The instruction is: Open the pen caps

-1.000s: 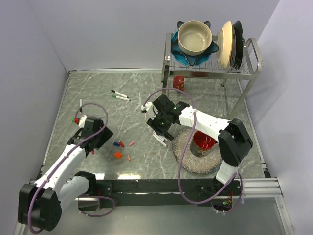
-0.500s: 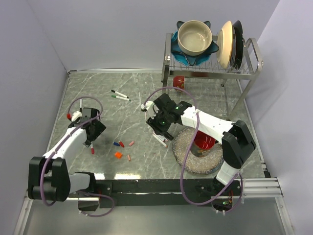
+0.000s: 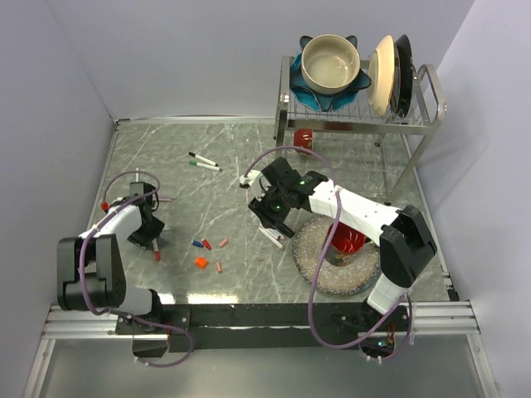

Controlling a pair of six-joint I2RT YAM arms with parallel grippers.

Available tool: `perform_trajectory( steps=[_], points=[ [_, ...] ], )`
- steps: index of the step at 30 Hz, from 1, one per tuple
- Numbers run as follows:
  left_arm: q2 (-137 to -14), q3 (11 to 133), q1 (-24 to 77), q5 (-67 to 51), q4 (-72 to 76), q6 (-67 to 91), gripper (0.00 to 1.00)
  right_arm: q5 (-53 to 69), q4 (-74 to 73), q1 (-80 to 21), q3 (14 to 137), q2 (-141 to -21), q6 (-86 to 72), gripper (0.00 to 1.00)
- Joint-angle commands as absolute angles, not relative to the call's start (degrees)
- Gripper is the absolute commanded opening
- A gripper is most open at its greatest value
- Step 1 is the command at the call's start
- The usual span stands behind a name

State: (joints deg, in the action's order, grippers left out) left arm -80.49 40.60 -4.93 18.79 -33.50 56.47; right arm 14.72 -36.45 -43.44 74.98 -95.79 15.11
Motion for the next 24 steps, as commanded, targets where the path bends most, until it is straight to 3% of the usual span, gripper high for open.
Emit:
perform_trajectory(
  steps=[1, 13, 20, 24],
  points=[
    [-84.63, 41.75, -5.1, 14.07, -33.57, 57.22, 0.47, 15.38, -35.51, -42.89, 75.41, -92.29, 15.73, 0.5],
    [-82.1, 41.22, -5.18, 11.86, -32.17, 55.55, 0.01, 16.52, -35.68, -42.8, 75.24, -92.29, 16.0, 0.5],
    [-63.33, 36.31, -5.1, 8.36, -25.15, 52.21, 0.01, 24.16, -35.33, -42.8, 73.65, -89.3, 19.5, 0.5],
    [-51.61, 29.56, -5.01, -4.26, -15.49, 47.82, 0.01, 30.04, -34.19, -42.71, 72.07, -86.41, 20.83, 0.5]
  ],
)
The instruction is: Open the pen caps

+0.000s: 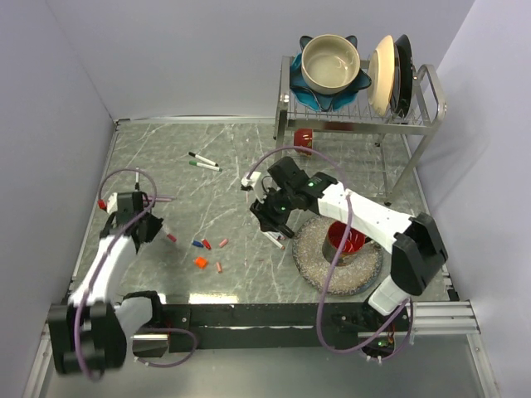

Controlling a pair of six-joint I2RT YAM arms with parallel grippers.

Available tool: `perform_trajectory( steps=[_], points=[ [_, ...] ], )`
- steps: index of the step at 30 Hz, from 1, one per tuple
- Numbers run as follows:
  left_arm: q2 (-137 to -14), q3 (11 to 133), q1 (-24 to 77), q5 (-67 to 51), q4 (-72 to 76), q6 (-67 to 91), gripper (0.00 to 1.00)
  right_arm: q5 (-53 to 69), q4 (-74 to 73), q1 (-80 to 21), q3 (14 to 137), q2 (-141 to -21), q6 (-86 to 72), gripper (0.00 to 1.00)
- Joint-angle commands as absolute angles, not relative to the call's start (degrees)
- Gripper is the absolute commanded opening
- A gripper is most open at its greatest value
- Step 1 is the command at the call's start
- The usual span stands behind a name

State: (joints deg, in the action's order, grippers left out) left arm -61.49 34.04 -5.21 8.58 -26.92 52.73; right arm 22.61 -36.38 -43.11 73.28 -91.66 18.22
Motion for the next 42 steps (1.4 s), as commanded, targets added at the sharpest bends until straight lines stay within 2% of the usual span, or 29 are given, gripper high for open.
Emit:
perform_trajectory(
  steps=[1, 3, 4, 5, 7, 11, 14, 18, 22, 26, 31, 38, 42],
  points=[
    [-49.59, 28.4, -5.1, -6.48, -11.47, 47.46, 0.01, 31.02, -33.75, -42.8, 71.29, -85.87, 21.0, 0.5],
    [-44.92, 25.07, -5.01, -13.41, -6.62, 46.33, 0.01, 33.04, -32.79, -42.8, 70.58, -83.95, 21.62, 0.5],
    [-43.69, 23.83, -5.01, -21.36, -3.37, 46.32, 0.01, 34.87, -32.26, -42.8, 69.45, -83.15, 21.71, 0.5],
    [-41.77, 21.3, -4.57, -26.14, 4.75, 46.49, 0.01, 35.85, -30.78, -42.8, 68.74, -82.19, 22.06, 0.5],
    [-39.56, 19.26, -3.09, -33.19, 11.14, 47.55, 0.01, 38.83, -28.58, -42.37, 66.03, -78.59, 21.8, 0.5],
    [-35.42, 15.22, 5.16, -35.77, 22.39, 49.56, 0.01, 44.99, -21.28, -39.39, 62.23, -73.66, 17.08, 0.5],
    [-36.99, 14.07, 12.09, -34.81, 28.2, 49.31, 0.01, 46.93, -14.52, -35.88, 59.07, -71.55, 9.8, 0.52],
    [-39.46, 13.89, 21.78, -28.14, 31.72, 47.64, 0.01, 50.0, -5.03, -32.01, 53.89, -68.65, 0.19, 0.64],
    [-43.58, 14.5, 29.87, -22.16, 34.79, 47.2, 0.01, 53.7, 8.74, -29.97, 48.63, -67.59, -11.32, 0.84],
    [-46.84, 16.86, 37.07, -16.97, 35.86, 46.15, 0.01, 57.12, 19.93, -29.62, 44.3, -69.42, -22.9, 0.9],
    [-50.79, 19.42, 41.65, -12.49, 34.72, 44.56, 0.01, 53.28, 26.72, -29.71, 41.22, -70.75, -34.34, 0.88],
    [-55.54, 21.79, 46.05, -11.08, 37.09, 44.38, 0.01, 48.7, 25.93, -29.79, 40.78, -71.01, -35.86, 0.85],
    [-58.44, 23.99, 48.51, -9.76, 37.62, 44.21, 0.01, 48.34, 25.66, -29.97, 40.78, -72.15, -35.59, 0.75]
  ],
)
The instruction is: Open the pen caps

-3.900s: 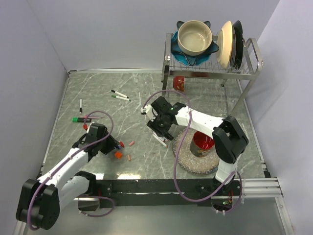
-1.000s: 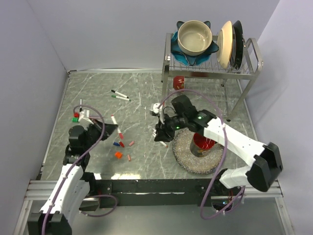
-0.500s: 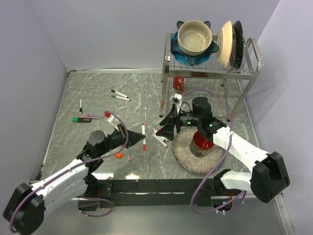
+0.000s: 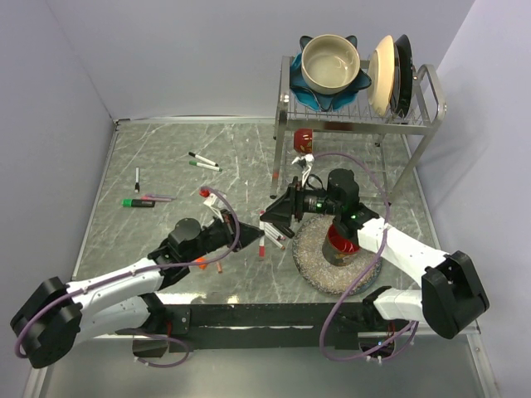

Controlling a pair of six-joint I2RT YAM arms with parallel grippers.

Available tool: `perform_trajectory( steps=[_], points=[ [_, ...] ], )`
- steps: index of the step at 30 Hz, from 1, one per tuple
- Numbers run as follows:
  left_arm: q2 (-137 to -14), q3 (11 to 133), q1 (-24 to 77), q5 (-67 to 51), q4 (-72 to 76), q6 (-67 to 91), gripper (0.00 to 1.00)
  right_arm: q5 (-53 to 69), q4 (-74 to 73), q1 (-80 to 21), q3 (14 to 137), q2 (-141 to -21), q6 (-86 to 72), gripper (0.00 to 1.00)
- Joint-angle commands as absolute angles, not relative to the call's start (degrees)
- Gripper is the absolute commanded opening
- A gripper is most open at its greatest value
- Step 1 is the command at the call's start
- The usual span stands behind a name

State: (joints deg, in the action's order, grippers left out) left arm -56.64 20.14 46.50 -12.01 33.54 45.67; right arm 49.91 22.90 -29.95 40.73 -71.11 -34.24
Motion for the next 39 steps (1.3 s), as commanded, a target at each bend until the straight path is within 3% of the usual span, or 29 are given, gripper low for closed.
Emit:
perform_trajectory(
  steps=[1, 6, 7, 10, 14, 17, 21, 22, 24, 30, 39],
  points=[
    [-59.49, 24.43, 49.47, -9.15, 37.18, 44.21, 0.01, 48.69, 26.27, -30.06, 40.78, -72.51, -36.03, 0.69],
    [-61.26, 27.77, 53.34, -2.48, 35.42, 43.33, 0.01, 50.44, 25.4, -31.55, 41.66, -74.62, -35.77, 0.48],
    [-61.52, 28.47, 54.22, -1.33, 34.46, 43.16, 0.01, 50.97, 25.23, -31.73, 41.83, -74.88, -35.86, 0.36],
    [-61.26, 28.48, 55.19, 2.09, 33.84, 43.33, 0.01, 52.73, 24.96, -32.25, 42.54, -75.5, -36.03, 0.18],
    [-60.21, 27.25, 55.37, 5.09, 34.1, 44.12, 0.01, 54.31, 23.64, -32.25, 43.77, -75.59, -35.51, 0.0],
    [-60.2, 27.07, 55.37, 5.54, 33.58, 44.56, 0.03, 55.02, 20.93, -32.17, 45.6, -75.5, -34.02, 0.0],
    [-60.56, 26.9, 55.37, 2.73, 33.48, 44.12, 0.45, 52.03, 17.67, -30.85, 45.71, -73.66, -31.47, 0.0],
    [-60.47, 26.2, 55.37, 2.2, 34.01, 43.69, 0.51, 51.94, 18.28, -30.41, 45.53, -73.22, -31.73, 0.0],
    [-59.86, 24.97, 55.46, 0.44, 35.33, 43.07, 0.71, 51.33, 18.11, -29.1, 45.26, -72.25, -31.9, 0.0],
    [-59.41, 22.68, 55.46, -1.14, 35.51, 42.45, 0.72, 51.68, 17.93, -27.69, 45.26, -71.72, -31.73, 0.0],
    [-68.45, 26.54, 55.72, -8.96, 39.9, 42.71, 0.54, 51.94, 17.75, -27.69, 45.26, -72.33, -31.2, 0.0]
  ],
)
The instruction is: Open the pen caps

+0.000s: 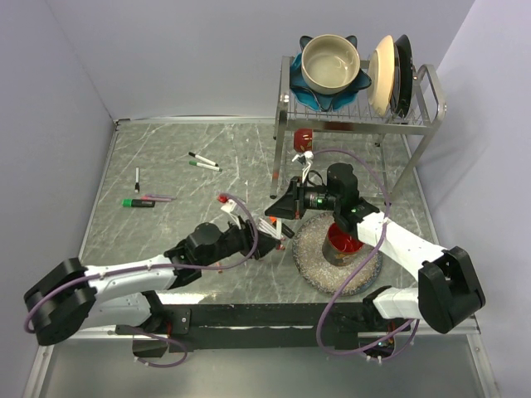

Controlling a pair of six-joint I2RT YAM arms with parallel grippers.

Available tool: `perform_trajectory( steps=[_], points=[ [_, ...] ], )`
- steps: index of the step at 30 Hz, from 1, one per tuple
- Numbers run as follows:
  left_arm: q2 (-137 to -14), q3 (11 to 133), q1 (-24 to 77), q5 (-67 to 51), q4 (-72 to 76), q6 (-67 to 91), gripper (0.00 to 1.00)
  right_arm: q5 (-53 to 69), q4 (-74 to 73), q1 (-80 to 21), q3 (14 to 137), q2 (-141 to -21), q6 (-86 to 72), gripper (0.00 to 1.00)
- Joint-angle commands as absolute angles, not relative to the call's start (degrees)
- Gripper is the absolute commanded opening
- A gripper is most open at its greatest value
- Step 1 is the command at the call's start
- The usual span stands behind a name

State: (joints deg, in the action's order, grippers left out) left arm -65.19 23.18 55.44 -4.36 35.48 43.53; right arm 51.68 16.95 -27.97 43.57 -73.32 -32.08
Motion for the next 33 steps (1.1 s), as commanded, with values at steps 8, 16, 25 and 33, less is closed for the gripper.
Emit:
perform_trajectory(
  steps=[8, 16, 25, 33],
  points=[
    [-70.75, 27.69, 55.99, -10.19, 41.13, 43.15, 0.22, 52.47, 17.75, -27.51, 45.35, -72.68, -31.11, 0.0],
    [-68.65, 26.02, 55.9, -7.04, 40.08, 43.85, 0.01, 55.89, 17.93, -26.72, 45.53, -72.95, -29.1, 0.32],
    [-63.28, 24.61, 55.9, -0.18, 38.32, 45.61, 0.01, 58.27, 19.78, -27.24, 45.35, -75.06, -30.85, 0.58],
    [-64.25, 25.23, 55.99, -0.18, 38.4, 45.44, 0.01, 60.82, 19.43, -28.56, 46.66, -75.06, -31.47, 0.0]
  ],
)
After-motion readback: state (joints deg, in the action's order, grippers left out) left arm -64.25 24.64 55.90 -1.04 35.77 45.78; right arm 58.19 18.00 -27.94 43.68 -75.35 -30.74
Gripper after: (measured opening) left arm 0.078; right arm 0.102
